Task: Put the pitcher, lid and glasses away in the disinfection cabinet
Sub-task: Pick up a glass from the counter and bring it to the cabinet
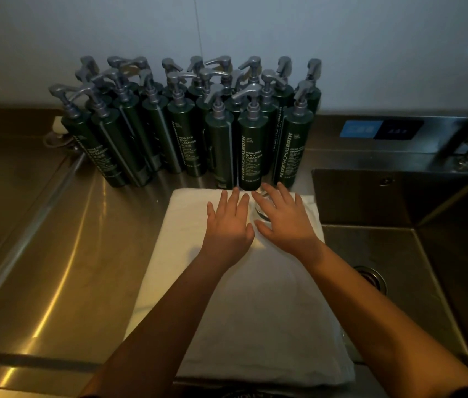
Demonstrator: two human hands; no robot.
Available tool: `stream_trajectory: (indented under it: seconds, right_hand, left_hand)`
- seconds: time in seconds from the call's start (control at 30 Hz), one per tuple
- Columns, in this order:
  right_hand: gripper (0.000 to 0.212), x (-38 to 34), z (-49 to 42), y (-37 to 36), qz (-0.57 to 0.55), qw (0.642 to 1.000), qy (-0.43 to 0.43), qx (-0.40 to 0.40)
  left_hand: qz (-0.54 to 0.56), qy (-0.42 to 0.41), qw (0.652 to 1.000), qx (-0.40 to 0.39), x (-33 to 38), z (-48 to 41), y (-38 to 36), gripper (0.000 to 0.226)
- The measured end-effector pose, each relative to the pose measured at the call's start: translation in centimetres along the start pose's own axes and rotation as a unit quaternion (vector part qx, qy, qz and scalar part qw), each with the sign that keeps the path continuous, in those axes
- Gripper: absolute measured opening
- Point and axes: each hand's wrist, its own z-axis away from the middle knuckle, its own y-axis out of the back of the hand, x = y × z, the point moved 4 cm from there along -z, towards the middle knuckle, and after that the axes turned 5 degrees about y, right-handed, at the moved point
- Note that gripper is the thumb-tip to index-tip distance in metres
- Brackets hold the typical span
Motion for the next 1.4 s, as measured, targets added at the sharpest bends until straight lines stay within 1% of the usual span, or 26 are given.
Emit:
stream_trajectory:
  seconds: [0.1,0.17,0.37,0.5,0.67,0.8,0.87,1.07,1.17,1.3,1.4]
  right_hand:
    - [0.061,0.0,0.5,0.0,0.006,1.000,-0.007,-0.010]
    - [0.064,-0.1,1.1,0.1,0.006,1.000,-0.009,-0.007]
    - [0.071,-0.2,3.1,0.6,0.016,1.000,-0.002,0.022]
    - [0.076,-0.3,5.1,0.8,0.010,0.998,0.010,0.067]
    - [0.077,-0.3,7.1,0.6,0.013,0.996,-0.002,0.092]
    - [0.079,-0.3,8.7,-0.4,0.018,0.998,-0.030,0.056]
    - [0.081,-0.3,9.3,-0.8,0.021,0.998,-0.044,0.051]
    - [0.075,-0.7,8.3,-0.4,0.030,0.999,-0.027,0.033]
    - [0.076,-0.8,7.3,-0.3,0.035,0.998,-0.056,0.005]
    - [0.083,-0.6,6.0,0.0,0.046,0.993,-0.101,-0.043]
    - [0.091,-0.2,5.4,0.3,0.022,0.987,-0.149,-0.063]
  left_hand:
    - [-0.020,0.018,0.999,-0.037,0.2,0.2,0.1,0.061]
    - [-0.020,0.022,0.999,-0.044,0.4,0.6,0.4,0.061]
    - [-0.029,0.023,0.997,-0.060,1.0,2.0,-0.1,0.061]
    - [-0.030,0.018,0.997,-0.068,1.7,3.1,-0.6,0.061]
    - [-0.031,0.024,0.996,-0.081,2.2,4.4,-1.4,0.062]
    - [-0.039,0.022,0.995,-0.092,2.4,5.4,-1.9,0.061]
    - [-0.044,0.023,0.994,-0.095,2.5,5.8,-1.8,0.061]
    - [-0.051,0.021,0.994,-0.090,2.6,6.1,-1.4,0.061]
    - [-0.046,0.018,0.995,-0.083,2.4,6.2,-1.1,0.061]
    - [-0.035,0.031,0.995,-0.086,1.9,6.2,-1.1,0.061]
    - [-0.018,0.039,0.995,-0.084,1.8,6.1,-1.1,0.061]
